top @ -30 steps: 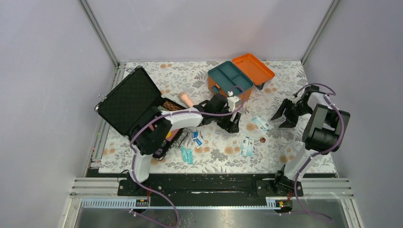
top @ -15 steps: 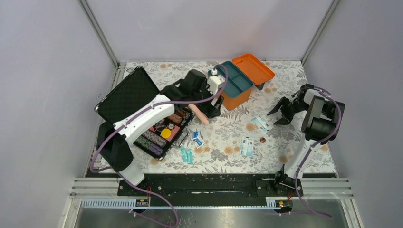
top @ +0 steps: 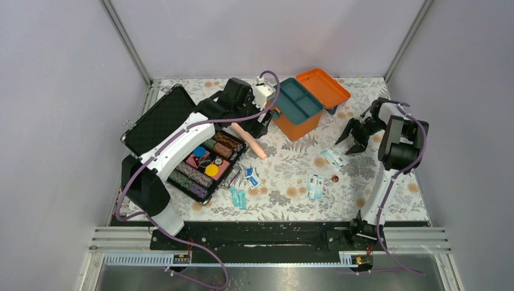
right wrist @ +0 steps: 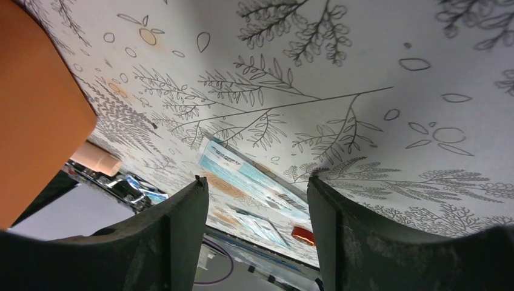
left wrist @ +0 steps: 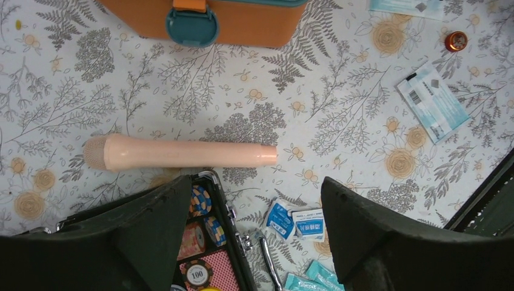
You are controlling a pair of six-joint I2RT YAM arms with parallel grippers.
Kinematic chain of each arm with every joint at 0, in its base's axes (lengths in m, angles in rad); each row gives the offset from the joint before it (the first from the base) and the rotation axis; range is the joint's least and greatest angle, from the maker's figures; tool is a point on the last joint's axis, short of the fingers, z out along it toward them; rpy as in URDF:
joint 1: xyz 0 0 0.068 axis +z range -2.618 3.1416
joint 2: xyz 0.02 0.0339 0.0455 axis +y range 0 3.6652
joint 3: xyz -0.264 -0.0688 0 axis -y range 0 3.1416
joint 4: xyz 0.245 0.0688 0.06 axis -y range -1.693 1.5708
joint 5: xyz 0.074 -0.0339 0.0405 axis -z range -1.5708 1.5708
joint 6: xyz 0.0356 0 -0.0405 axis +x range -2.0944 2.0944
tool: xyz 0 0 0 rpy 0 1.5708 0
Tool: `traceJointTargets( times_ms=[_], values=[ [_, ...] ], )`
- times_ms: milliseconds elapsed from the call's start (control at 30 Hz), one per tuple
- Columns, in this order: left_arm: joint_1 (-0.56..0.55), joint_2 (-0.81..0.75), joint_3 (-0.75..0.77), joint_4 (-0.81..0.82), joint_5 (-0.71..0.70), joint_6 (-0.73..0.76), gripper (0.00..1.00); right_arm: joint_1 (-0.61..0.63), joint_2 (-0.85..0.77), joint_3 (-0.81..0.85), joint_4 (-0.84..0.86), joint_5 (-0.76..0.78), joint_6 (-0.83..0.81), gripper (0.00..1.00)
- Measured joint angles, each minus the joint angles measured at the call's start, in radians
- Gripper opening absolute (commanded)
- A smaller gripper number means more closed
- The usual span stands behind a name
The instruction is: Organize the medicine kit
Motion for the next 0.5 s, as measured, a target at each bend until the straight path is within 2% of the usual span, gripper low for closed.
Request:
traceJointTargets(
  times_ms=[100,300,500],
  values=[
    [0.006,0.0,0.0,-0.008,-0.01,0.006,0.78,0.016,0.011,0.02,-0.03,0.011,-0.031,0.64],
    [0.009,-0.027,0.0,-0.016,-0.019,0.021,0.78,0.056,0.026,0.032,-0.071,-0.02,-0.061,0.66],
    [0.009,-0.079,-0.02,-0.013,-0.021,0.02,0.79,0.074,-0.037,-0.151,-0.046,-0.096,0.027,0.69]
  ],
)
